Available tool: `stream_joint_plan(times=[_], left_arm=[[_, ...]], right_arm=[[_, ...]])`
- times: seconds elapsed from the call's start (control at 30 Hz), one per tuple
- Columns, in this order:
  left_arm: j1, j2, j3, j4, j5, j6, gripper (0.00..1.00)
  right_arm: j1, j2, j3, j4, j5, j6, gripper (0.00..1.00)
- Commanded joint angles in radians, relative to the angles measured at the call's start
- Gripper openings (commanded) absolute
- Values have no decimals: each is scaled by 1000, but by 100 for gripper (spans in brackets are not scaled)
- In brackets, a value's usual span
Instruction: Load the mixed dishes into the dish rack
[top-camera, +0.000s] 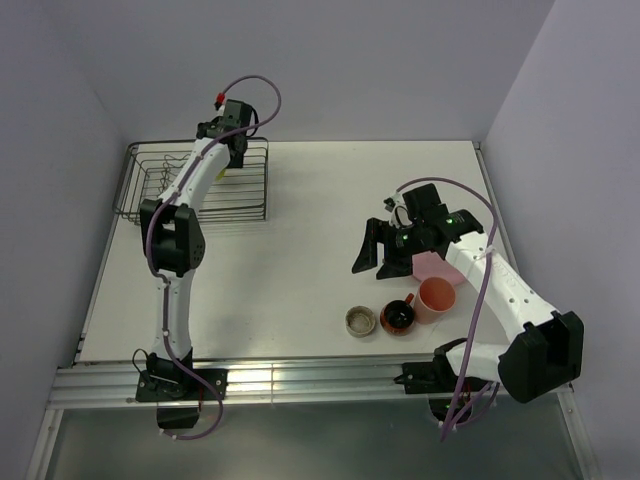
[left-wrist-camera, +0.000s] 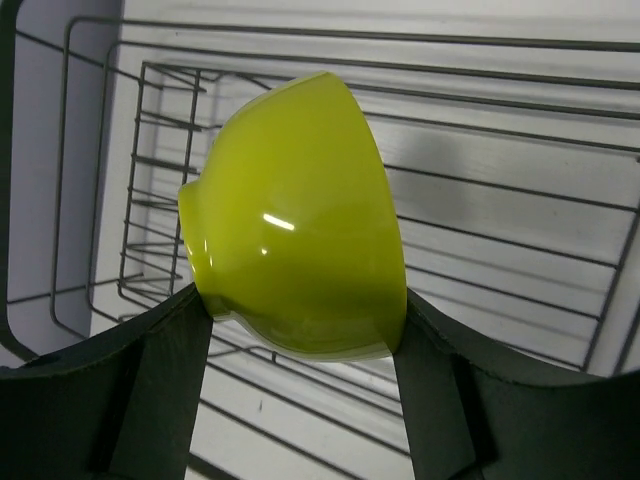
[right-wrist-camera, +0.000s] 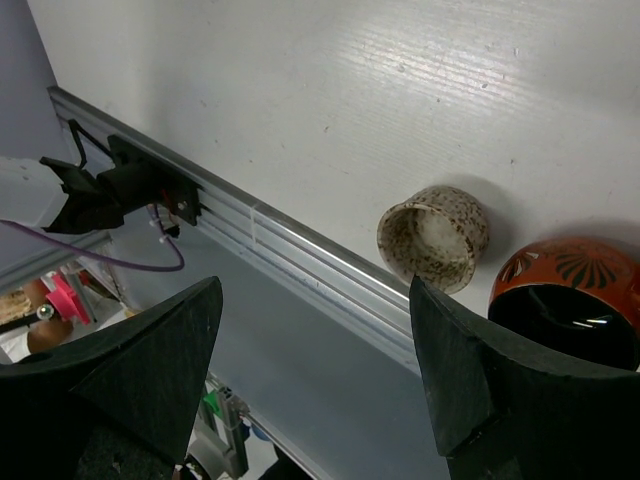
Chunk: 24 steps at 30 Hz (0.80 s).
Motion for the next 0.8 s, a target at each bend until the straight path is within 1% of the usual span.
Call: stream_joint_plan(times=[0.0,0.13,0.47,0.5,0.57,0.6,0.67,0.77], left_arm=[[1,24,66,115,-99,111,0],[1,53,40,164,-109,152,0],[-2,109,31,176,-125,181,0],[-4,113,29,173,-129,184,1],[-4,124,23,178,-138,189,5],[-4,127,18,186,-143,189,12],[-4,133,9,207,-151,233,14],[-4,152,20,221,-158,244,30]], right_arm=[[3,-37,0,4,-6,-27,82],[3,-48,-6,-3,7,-33,82],[3,-47,0,-7,14,-45,82],[3,-44,1,-7,16,-48,82],[5,-37,3,-15,17,-50,82],[3,-33,7,-21,25,-56,82],[5,-28,9,-45,60,-64,82],[5,-24,12,-76,113,-85,82]])
